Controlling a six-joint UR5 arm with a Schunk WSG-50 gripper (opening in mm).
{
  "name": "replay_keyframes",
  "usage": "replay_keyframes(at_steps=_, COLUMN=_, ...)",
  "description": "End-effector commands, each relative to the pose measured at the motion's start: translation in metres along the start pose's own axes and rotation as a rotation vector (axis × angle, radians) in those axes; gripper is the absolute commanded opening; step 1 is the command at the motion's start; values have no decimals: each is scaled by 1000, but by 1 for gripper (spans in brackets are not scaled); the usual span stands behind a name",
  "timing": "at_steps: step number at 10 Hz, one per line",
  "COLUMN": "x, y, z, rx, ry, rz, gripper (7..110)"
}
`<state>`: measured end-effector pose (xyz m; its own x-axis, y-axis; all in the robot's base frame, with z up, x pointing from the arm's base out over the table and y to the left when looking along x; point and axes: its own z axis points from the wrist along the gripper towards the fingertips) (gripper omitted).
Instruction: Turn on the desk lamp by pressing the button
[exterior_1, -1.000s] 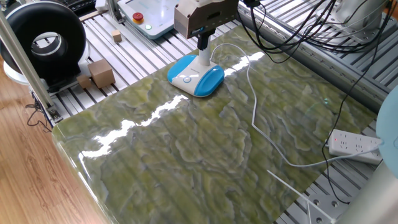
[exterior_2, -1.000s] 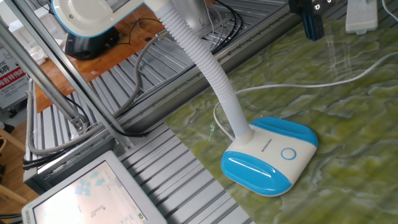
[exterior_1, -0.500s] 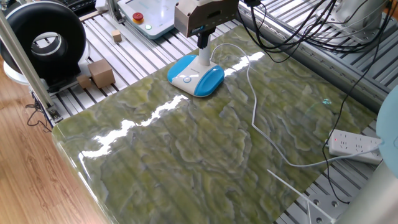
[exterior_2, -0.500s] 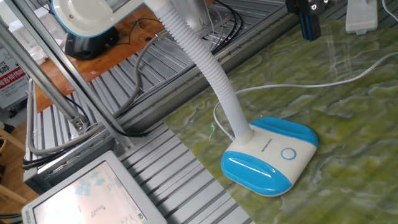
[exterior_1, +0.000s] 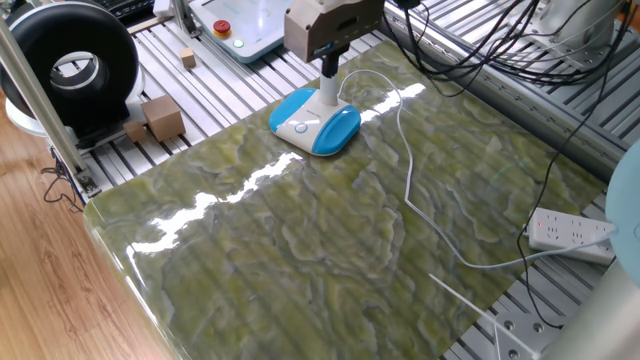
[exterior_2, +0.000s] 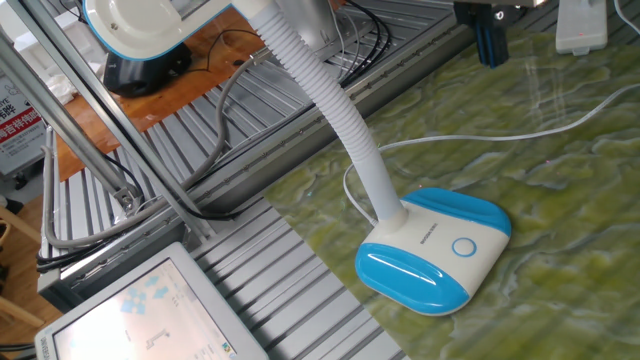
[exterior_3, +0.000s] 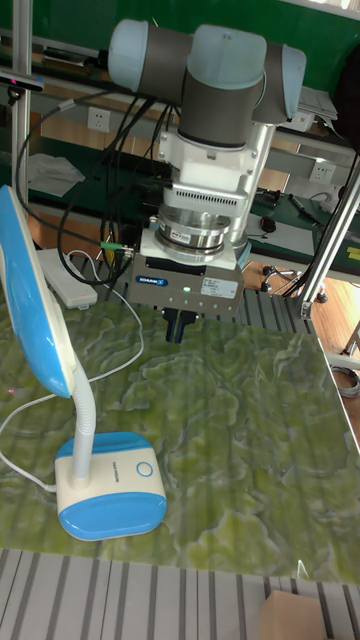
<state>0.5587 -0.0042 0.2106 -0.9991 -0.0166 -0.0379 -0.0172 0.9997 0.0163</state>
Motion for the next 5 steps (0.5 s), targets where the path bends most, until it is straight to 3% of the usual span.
replay_keyframes(at_steps=1, x=0, y=9, z=2, rx=-18, ry=-5, rz=-61, gripper=7)
replay_keyframes(at_steps=3, x=-3, y=16, z=4, rx=-24, ry=-22, rz=-49, gripper=7)
replay_keyframes(at_steps=4, x=-4, y=8, z=4, rx=6, ry=-27, rz=-49, gripper=7)
replay_keyframes(at_steps=5, x=-5, y=-6, z=4, rx=66, ry=-33, rz=-41, gripper=7)
